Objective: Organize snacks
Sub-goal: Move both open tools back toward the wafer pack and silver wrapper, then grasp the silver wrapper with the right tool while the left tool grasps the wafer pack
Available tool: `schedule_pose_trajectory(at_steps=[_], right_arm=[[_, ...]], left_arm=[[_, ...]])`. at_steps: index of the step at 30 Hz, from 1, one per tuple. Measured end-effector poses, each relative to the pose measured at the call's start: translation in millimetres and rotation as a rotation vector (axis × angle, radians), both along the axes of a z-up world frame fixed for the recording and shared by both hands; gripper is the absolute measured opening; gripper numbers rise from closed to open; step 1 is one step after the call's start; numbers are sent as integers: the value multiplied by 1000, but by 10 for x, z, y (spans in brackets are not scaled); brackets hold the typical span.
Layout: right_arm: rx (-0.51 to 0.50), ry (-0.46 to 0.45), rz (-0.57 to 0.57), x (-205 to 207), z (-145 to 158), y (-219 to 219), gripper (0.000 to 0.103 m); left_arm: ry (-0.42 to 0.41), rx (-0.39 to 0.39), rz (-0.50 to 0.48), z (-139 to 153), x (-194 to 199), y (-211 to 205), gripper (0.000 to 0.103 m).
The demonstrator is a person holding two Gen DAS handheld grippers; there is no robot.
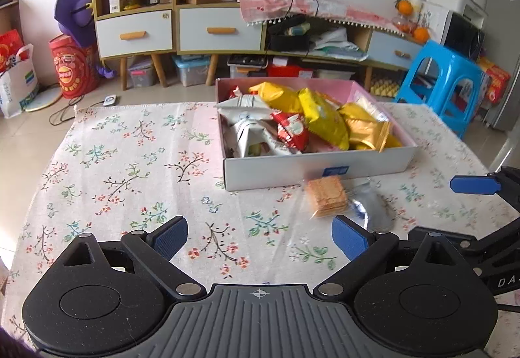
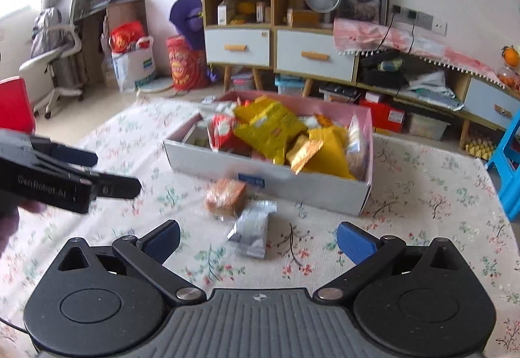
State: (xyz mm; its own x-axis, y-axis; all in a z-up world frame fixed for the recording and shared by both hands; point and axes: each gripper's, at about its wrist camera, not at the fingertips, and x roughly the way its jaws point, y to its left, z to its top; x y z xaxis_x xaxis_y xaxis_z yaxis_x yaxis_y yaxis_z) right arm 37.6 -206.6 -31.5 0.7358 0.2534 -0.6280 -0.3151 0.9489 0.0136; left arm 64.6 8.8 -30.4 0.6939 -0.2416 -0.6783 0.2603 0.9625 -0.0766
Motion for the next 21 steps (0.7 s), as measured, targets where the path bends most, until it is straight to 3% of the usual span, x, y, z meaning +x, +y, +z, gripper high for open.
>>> schedule_pose_trajectory(at_steps=[4, 13, 17, 18, 20, 21], right_arm=[[-24, 23, -11, 66, -115, 16, 91], [-27, 111, 2, 296, -283, 153, 64], [-56, 142, 0, 363, -365, 221, 49], [-59, 132, 7, 354, -360, 232, 39], [-49, 132, 34, 352, -337, 245, 28], [-49, 135, 34, 348, -330, 249, 28]], left_arm=[[19, 2, 18, -59, 72, -2, 97], [56, -14, 52, -144, 200, 11, 97], [71, -16, 58, -181, 219, 0, 97], [70, -14, 57, -187, 220, -3, 97], [68, -8, 56, -196, 219, -17, 97], [67, -6, 57, -202, 217, -22, 97]])
